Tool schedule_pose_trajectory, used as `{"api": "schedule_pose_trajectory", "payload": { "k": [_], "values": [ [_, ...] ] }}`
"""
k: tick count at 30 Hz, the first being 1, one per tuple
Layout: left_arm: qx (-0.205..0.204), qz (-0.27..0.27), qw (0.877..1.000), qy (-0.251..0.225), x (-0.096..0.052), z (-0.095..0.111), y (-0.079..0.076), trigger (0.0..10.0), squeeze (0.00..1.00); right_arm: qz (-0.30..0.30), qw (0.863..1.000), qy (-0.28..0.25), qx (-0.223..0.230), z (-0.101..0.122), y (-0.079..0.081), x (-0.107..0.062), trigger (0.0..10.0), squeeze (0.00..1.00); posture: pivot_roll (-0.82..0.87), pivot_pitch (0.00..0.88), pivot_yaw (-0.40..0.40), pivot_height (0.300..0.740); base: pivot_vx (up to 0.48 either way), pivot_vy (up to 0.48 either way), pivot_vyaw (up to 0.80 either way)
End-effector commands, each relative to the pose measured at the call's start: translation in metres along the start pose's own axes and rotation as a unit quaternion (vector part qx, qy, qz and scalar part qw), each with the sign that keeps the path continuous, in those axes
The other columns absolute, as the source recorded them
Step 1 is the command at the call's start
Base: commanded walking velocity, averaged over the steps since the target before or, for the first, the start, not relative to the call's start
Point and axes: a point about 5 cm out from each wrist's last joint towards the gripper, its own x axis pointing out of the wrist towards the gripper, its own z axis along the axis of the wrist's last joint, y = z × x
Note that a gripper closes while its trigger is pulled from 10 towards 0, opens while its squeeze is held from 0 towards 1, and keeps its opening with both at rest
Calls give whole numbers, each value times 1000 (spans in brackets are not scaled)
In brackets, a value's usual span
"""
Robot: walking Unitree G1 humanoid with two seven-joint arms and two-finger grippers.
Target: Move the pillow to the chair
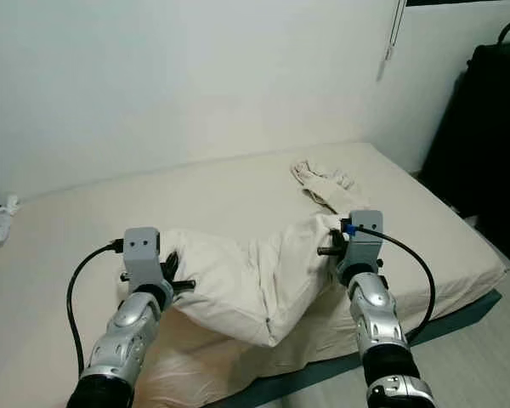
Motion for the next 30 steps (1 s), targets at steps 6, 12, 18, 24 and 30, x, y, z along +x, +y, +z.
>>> {"api": "schedule_pose_trajectory", "payload": {
  "k": [6, 12, 18, 24, 30],
  "values": [
    [44, -7, 999, -17, 0, 8, -2, 10000, 0, 17, 1000, -22, -2, 6, 8, 2, 10000, 0, 10, 37, 0, 740, 0, -160, 0],
    [45, 0, 999, -13, 1, 7, 0, 10000, 0, 15, 1000, -21, -2, 6, 7, 1, 10000, 0, 9, 39, 3, 740, 0, -400, 0],
    [27, 2, 1000, -12, 1, 8, 2, 10000, 0, 13, 1000, -19, -1, 5, 5, 1, 10000, 0, 11, 43, 3, 740, 0, 0, 0],
    [26, 1, 1000, -9, 1, 8, 1, 10000, 0, 13, 1000, -18, -1, 5, 5, 2, 10000, 0, 12, 42, 3, 740, 0, 0, 0],
    [28, -3, 1000, -9, 2, 8, 0, 10000, 0, 12, 1000, -19, 1, 5, 6, 2, 10000, 0, 12, 41, 5, 740, 0, 0, 0]
  ]
}}
